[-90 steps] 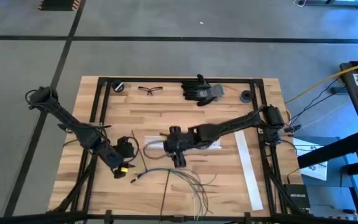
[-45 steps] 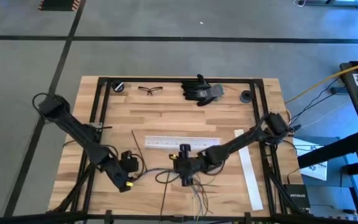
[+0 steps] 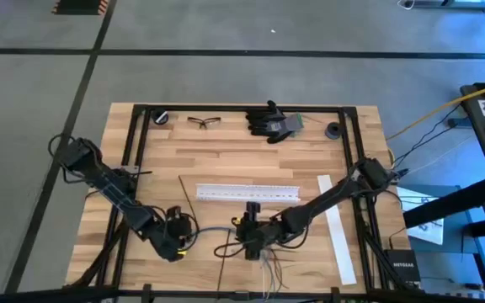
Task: Ziptie cables
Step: Put the wrapped cables into the white cable duct
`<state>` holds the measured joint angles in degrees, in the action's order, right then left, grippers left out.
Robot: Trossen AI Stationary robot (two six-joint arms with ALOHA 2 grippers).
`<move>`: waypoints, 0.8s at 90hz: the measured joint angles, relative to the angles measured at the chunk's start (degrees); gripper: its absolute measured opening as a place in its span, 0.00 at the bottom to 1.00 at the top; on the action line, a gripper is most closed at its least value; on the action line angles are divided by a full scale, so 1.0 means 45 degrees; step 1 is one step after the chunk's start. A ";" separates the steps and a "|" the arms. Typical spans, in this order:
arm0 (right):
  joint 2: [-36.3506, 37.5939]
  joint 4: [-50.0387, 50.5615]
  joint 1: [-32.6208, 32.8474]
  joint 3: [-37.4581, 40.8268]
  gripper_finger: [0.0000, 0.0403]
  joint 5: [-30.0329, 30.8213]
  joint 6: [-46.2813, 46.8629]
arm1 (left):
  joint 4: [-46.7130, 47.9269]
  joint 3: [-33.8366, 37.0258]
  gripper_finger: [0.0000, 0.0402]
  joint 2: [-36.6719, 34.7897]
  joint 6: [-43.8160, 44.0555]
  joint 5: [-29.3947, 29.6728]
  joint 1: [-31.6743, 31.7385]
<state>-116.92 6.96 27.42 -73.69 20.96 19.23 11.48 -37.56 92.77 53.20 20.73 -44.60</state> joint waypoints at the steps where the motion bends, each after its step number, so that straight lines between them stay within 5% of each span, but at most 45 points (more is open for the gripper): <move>1: -0.0071 -0.0033 -0.0002 0.0000 0.55 -0.0031 0.0042 | 0.0001 0.0000 0.17 0.0000 0.0003 -0.0007 -0.0006; 11: -0.0738 -0.0265 -0.0005 0.0000 0.55 -0.0242 0.0583 | -0.0136 0.0010 0.04 0.0029 -0.0122 -0.0084 -0.0104; 47: -0.1901 -0.0069 -0.0024 -0.0115 0.53 -0.0975 0.1060 | -0.0165 0.0024 0.03 0.0049 -0.0158 -0.0122 -0.0161; 72: -0.1876 0.0468 -0.0029 -0.0146 0.15 -0.1529 0.1002 | -0.0005 -0.0103 0.02 0.0016 -0.0571 -0.0053 -0.0177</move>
<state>-125.36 9.07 27.29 -74.35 14.08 23.74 11.46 -38.02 92.85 50.63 20.49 -45.40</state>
